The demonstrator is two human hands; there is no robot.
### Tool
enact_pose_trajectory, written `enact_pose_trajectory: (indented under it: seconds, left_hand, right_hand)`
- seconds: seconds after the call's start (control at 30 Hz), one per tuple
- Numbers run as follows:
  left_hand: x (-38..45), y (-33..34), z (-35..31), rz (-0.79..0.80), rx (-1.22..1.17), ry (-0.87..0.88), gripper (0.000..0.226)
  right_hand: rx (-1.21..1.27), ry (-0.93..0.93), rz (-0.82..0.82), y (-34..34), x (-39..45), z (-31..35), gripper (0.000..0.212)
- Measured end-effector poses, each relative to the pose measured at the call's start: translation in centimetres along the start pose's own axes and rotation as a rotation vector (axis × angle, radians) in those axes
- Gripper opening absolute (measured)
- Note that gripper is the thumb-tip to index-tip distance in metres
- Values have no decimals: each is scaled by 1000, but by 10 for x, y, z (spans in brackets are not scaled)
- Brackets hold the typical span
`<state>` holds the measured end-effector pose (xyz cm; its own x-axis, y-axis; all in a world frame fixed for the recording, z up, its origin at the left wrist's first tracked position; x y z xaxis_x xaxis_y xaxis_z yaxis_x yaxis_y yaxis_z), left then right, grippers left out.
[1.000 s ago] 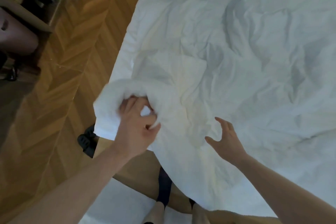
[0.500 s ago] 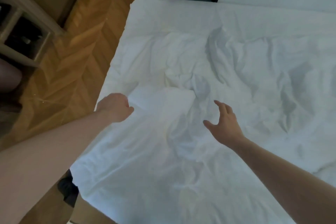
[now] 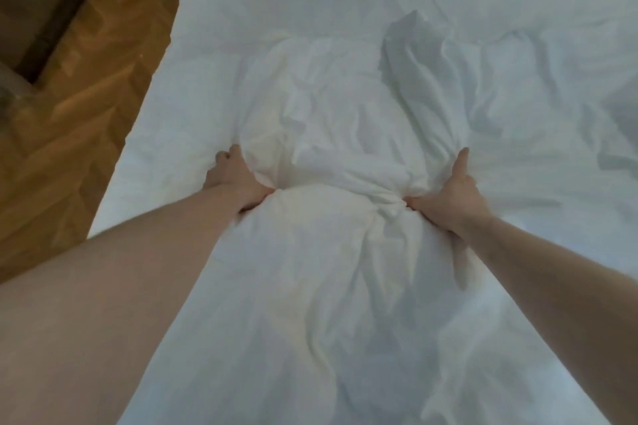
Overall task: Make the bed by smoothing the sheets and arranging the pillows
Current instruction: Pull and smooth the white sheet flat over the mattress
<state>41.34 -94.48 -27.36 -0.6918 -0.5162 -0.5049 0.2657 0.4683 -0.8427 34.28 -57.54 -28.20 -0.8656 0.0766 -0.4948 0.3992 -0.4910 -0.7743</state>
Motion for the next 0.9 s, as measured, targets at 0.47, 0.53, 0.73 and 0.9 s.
enact_pose_trajectory:
  seconds: [0.47,0.53,0.73,0.9]
  left_hand:
    - [-58,-250,-83,-523,-149,411,8]
    - [-67,-311,-112,-658,-229,473,12]
    - [-33,-381,-160,-861,-275,357,40]
    - [-3,-239,-101,-228,36,41,91]
  right_hand:
    - [258,-277,-388,-197,-67,132,26]
    - [318,-336,-504,-243,-67,175,26]
    - [451,-533,-655,-298,-37,234,12]
    - [-263,-427,52,-171,-8,181,82]
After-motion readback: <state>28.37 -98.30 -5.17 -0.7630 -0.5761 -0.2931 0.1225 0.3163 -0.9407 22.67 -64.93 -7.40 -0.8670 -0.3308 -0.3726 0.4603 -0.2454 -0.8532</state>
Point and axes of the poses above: each hand's wrist, its own x-axis towards the middle knuckle, its own y-axis out of the palm, z = x × y, the point moved 3 cm from there along x, towards the middle knuckle, and after that the axes turned 3 degrees about z, right-handed, at the moved point
